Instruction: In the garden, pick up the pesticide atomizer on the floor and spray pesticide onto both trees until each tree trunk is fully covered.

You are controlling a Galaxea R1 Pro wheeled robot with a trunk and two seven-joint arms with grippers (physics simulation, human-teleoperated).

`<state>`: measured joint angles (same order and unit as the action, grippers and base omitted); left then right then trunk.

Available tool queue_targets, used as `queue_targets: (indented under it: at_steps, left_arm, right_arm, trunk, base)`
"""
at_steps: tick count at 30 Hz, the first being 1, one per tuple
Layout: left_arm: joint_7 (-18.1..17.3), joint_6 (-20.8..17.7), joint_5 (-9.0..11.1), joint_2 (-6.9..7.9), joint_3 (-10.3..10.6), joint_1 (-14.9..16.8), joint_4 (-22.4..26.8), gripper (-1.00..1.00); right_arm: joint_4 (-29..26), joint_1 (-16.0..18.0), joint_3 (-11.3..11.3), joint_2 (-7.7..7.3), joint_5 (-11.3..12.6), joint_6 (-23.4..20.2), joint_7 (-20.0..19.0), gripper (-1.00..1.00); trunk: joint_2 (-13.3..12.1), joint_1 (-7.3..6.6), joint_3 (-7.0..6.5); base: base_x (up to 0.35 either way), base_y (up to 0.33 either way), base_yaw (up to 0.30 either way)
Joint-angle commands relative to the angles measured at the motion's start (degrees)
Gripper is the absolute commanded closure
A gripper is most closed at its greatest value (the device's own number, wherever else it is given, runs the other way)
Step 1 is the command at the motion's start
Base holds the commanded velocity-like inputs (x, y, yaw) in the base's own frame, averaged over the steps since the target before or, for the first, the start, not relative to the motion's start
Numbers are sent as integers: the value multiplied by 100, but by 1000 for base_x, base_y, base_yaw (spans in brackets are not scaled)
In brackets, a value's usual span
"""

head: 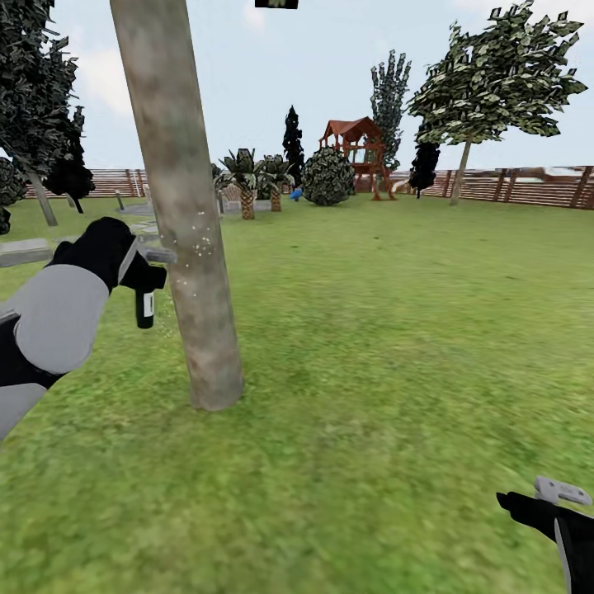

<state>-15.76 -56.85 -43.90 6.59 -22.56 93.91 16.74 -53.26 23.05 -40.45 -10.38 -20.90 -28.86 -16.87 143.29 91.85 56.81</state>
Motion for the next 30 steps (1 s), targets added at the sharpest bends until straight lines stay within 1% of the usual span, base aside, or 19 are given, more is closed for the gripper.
queue_targets:
  at_steps: [1, 6, 11, 16, 20, 24, 27, 30]
  left_arm:
    - [-41, -3, -73, 6, -36, -2, -85, 100]
    - [-39, 14, -66, 25, -38, -54, -186, 100]
    - [-33, 36, -59, 25, -38, -308, -188, 100]
    - [-32, 78, -57, 27, -38, -725, -183, 100]
    - [36, 124, -50, 27, -38, -984, -180, 100]
    - [54, 160, -47, 27, -45, -1199, -173, 100]
    - [56, 358, -44, 29, -49, -1292, -164, 100]
    - [63, 444, -40, 29, -59, -1366, -162, 100]
  right_arm:
    - [-9, 6, -16, 3, -62, -16, -53, -100]
    - [-9, 4, -16, 5, -63, -15, -53, -100]
    - [-9, 6, -16, 5, -63, -15, -53, -100]
    - [-9, 7, -16, 7, -64, -15, -53, -100]
    - [-9, 7, -16, 9, -64, -16, -53, -100]
    - [-9, 7, -16, 10, -64, -15, -53, -100]
    - [-9, 7, -16, 10, -64, -15, -53, -100]
    - [-9, 7, -16, 10, -64, -15, -52, -100]
  trunk:
    - [3, -2, 6]
    - [3, -2, 6]
    - [3, -2, 6]
    - [3, -2, 6]
    - [3, -2, 6]
    - [3, -2, 6]
    - [3, -2, 6]
    - [3, -2, 6]
  base:
    - [0, 0, 0]
    - [0, 0, 0]
    - [0, 0, 0]
    - [0, 0, 0]
    - [0, 0, 0]
    - [0, 0, 0]
    - [0, 0, 0]
    - [0, 0, 0]
